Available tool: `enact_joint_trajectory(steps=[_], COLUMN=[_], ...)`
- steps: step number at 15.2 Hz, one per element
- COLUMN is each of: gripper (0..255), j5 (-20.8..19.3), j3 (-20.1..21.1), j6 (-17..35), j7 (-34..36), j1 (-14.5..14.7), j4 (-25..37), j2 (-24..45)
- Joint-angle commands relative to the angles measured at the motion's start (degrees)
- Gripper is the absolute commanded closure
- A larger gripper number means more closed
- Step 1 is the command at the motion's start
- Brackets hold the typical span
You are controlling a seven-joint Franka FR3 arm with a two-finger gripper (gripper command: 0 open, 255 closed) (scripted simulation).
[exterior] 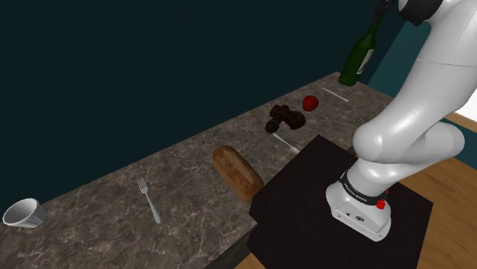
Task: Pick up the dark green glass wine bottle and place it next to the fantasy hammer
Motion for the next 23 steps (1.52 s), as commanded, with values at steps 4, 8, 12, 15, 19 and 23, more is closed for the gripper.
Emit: enact_joint_trajectory(steps=[4,8,12,15,19,23], gripper=[255,255,255,255,255,255], j5=[-0.6,-0.9,-1.0,-1.0,-0.9,-0.6], j3=[0.1,0.2,0.3,0.4,0.5,0.6], j6=[4.5,7.9,11.2,13.5,16.6,19.5], j7=[-0.1,-0.3,-0.5,-0.7,-1.0,-1.4], j1=[0.8,1.3,1.7,1.9,2.0,2.2], j4=[-5.6,-9.6,-13.3,-15.8,-18.8,-21.6], j2=[-1.2,-2.0,-2.4,-2.5,-2.5,-2.3])
